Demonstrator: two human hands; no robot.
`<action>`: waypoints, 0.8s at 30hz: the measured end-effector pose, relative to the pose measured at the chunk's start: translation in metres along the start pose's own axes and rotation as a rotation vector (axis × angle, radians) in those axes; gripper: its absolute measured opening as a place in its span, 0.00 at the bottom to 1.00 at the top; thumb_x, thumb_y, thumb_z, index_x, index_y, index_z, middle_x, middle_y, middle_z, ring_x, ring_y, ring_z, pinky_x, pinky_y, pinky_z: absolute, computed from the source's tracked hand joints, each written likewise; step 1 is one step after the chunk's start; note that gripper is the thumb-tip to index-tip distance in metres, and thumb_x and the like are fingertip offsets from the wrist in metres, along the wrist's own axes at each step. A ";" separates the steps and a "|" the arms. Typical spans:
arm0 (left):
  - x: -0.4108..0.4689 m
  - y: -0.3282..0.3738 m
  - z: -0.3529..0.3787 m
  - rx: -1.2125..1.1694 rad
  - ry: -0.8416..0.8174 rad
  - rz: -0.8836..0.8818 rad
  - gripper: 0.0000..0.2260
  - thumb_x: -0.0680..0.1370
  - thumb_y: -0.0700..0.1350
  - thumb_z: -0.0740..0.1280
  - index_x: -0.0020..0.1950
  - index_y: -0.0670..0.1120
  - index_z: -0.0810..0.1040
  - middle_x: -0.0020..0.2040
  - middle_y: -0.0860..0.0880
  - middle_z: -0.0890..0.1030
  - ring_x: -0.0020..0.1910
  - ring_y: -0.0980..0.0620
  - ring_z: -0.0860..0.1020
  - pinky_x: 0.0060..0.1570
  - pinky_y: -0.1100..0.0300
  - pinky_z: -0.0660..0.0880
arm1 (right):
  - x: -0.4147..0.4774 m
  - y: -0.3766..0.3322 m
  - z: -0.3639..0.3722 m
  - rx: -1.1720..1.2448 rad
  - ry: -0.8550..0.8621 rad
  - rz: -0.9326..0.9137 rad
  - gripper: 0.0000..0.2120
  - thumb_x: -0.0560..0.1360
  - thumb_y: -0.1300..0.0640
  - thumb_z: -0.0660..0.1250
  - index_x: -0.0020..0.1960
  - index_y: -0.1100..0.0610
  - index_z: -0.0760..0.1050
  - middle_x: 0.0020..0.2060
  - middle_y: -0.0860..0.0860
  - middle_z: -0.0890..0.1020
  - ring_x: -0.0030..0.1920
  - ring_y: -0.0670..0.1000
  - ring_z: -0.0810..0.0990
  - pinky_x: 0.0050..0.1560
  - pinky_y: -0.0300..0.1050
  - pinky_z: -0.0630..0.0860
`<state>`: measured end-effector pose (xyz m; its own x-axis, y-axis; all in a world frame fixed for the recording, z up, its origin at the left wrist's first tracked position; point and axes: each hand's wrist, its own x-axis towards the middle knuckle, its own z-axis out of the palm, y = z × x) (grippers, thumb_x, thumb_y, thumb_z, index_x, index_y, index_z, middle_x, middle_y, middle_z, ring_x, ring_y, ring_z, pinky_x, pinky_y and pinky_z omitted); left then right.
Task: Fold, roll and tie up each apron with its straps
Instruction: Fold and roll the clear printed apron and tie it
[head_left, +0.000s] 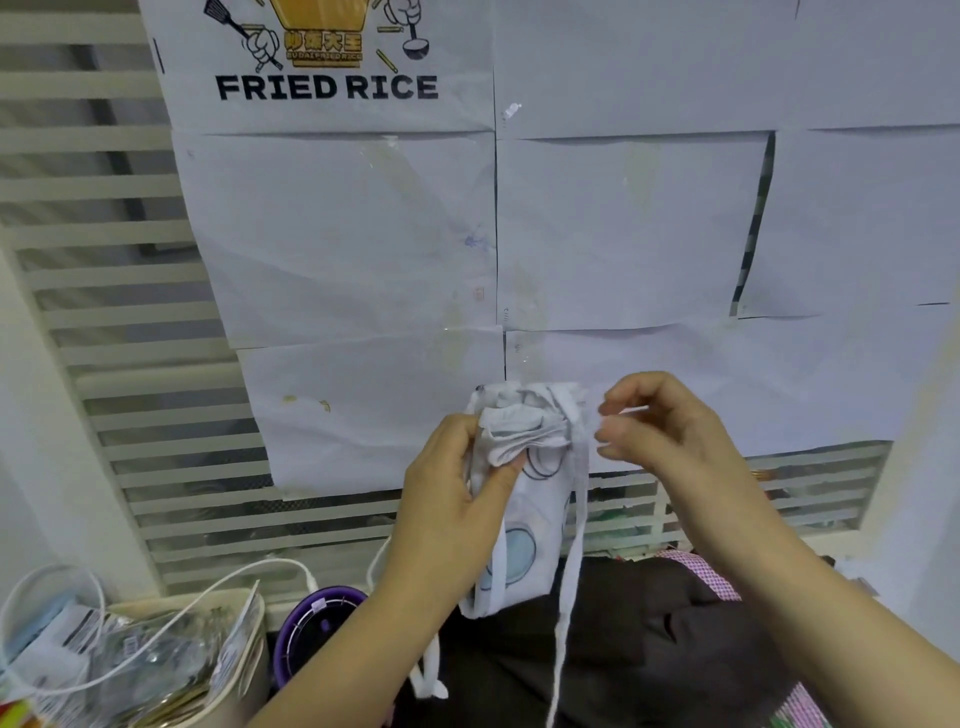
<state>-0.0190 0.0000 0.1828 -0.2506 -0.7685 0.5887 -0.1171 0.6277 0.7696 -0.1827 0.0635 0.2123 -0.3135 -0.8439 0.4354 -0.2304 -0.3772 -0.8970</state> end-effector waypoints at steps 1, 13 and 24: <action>0.000 -0.001 0.000 0.025 -0.001 0.009 0.02 0.77 0.45 0.68 0.48 0.51 0.76 0.43 0.51 0.79 0.42 0.55 0.76 0.40 0.67 0.72 | -0.003 0.000 0.003 -0.174 -0.026 -0.019 0.15 0.60 0.43 0.75 0.42 0.46 0.76 0.38 0.43 0.79 0.40 0.46 0.79 0.44 0.39 0.77; -0.005 -0.001 -0.014 -0.027 -0.189 0.072 0.09 0.77 0.40 0.67 0.50 0.54 0.77 0.47 0.59 0.80 0.48 0.62 0.78 0.46 0.73 0.71 | 0.025 -0.015 -0.016 -0.024 -0.260 0.081 0.08 0.73 0.54 0.66 0.40 0.54 0.82 0.29 0.49 0.73 0.28 0.46 0.68 0.33 0.36 0.71; -0.002 0.000 -0.004 -0.359 -0.086 -0.056 0.13 0.72 0.46 0.66 0.56 0.50 0.78 0.53 0.56 0.83 0.54 0.58 0.80 0.52 0.68 0.74 | 0.004 0.009 0.006 0.123 -0.009 -0.063 0.03 0.74 0.62 0.67 0.42 0.58 0.78 0.26 0.47 0.79 0.26 0.43 0.72 0.31 0.35 0.71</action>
<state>-0.0147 0.0012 0.1828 -0.3353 -0.7776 0.5320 0.2080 0.4896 0.8468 -0.1807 0.0542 0.2052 -0.2937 -0.8204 0.4906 -0.1348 -0.4725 -0.8709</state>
